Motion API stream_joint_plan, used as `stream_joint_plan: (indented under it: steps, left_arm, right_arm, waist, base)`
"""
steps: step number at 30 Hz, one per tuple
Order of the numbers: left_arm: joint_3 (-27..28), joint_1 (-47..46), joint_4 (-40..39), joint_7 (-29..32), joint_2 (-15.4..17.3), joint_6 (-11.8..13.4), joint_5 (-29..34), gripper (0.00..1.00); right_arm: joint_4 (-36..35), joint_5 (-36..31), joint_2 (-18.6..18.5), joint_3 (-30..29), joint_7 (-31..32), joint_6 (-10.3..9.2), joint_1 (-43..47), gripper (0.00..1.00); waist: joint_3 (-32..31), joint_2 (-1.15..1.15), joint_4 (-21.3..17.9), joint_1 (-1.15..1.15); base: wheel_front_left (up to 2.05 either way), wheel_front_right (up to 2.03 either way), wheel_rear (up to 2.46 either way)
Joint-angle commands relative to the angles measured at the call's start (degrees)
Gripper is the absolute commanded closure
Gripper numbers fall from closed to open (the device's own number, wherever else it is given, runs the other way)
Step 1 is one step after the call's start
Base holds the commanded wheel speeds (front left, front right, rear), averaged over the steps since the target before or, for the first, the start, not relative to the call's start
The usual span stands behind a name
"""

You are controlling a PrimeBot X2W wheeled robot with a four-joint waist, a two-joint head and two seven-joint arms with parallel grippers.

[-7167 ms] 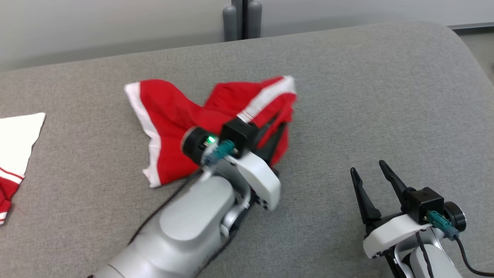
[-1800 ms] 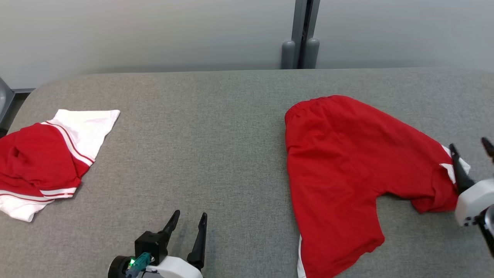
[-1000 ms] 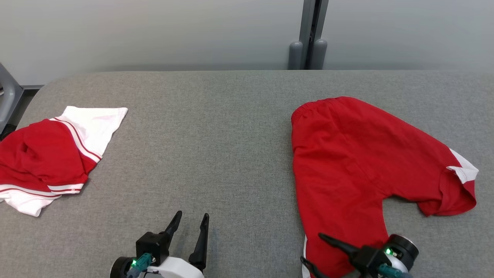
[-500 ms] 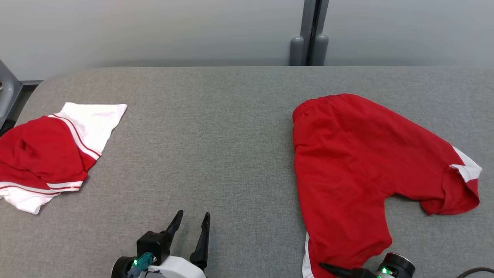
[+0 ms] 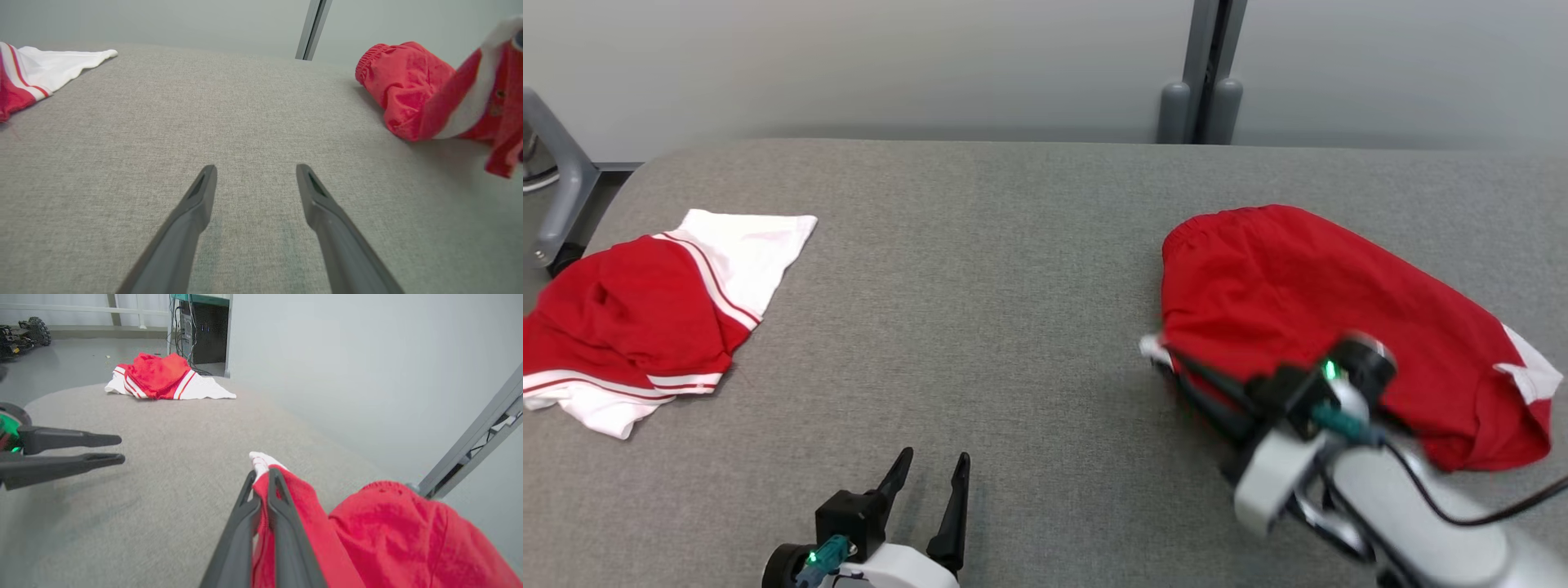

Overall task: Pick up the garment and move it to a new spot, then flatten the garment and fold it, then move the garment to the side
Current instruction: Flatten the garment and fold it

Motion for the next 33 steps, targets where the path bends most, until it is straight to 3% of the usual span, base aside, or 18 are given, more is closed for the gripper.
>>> stream_joint_plan:
  steps: [1,7,12,17,24,27,31,32,33]
  left_arm:
    - [-0.44,-1.01,0.23,-0.01,0.24,-0.29,-0.33,0.00]
    - [-1.80,-0.49,0.41,-0.01,0.23,-0.07,-0.84,0.00]
    - [-0.89,0.51,0.63,-0.01,0.23,0.10,-0.46,0.00]
    - [0.13,0.68,0.38,-0.01,0.22,0.04,0.10,0.00]
    - [-0.42,-1.80,1.04,-0.01,0.26,-0.80,0.99,0.00]
    - [-0.36,-2.71,1.17,-0.01,0.27,-1.07,1.39,0.00]
    - [0.08,-2.61,1.17,-0.01,0.24,-1.38,2.25,0.00]
    - [0.13,-2.40,1.22,-0.01,0.27,-1.48,2.50,0.00]
    - [0.15,-2.12,1.28,-0.01,0.27,-1.51,2.50,0.00]
  right_arm:
    - [-0.75,-0.93,1.07,-0.43,0.00,-0.02,-4.02,1.00]
    - [-3.60,-0.45,5.30,-2.51,0.00,-0.02,-18.50,1.00]
    - [-7.31,0.03,5.94,-5.41,0.01,-0.02,-22.89,1.00]
    - [-8.94,-0.47,0.57,-5.14,0.01,-0.02,-19.14,1.00]
    - [-1.77,-0.25,-9.95,-1.39,0.01,-0.02,-7.37,1.00]
    - [1.42,0.37,-11.61,-2.73,0.00,-0.02,-2.17,1.00]
    - [5.27,1.07,-10.74,-7.10,0.00,-0.02,2.90,1.00]
    - [6.29,0.52,-10.45,-8.31,0.00,-0.02,3.96,0.96]
    - [7.62,0.55,-9.96,-9.60,0.01,-0.02,5.13,0.56]
  waist:
    - [-0.65,0.00,1.12,0.00]
    - [-2.32,0.00,4.41,0.00]
    - [-2.85,0.00,4.63,0.00]
    - [-2.06,0.00,2.70,0.00]
    - [1.34,0.00,0.21,0.00]
    - [2.28,0.00,-0.36,0.00]
    - [2.30,0.00,-1.35,0.00]
    - [2.06,0.00,-1.61,0.00]
    - [1.74,0.00,-1.82,0.00]
  base:
    - [0.00,0.00,0.00]
    - [0.00,0.00,0.00]
    - [0.00,0.00,0.00]
    - [0.00,0.00,0.00]
    - [0.00,0.00,0.00]
    - [0.00,0.00,0.00]
    - [0.00,0.00,0.00]
    - [0.00,0.00,0.00]
    - [0.00,0.00,0.00]
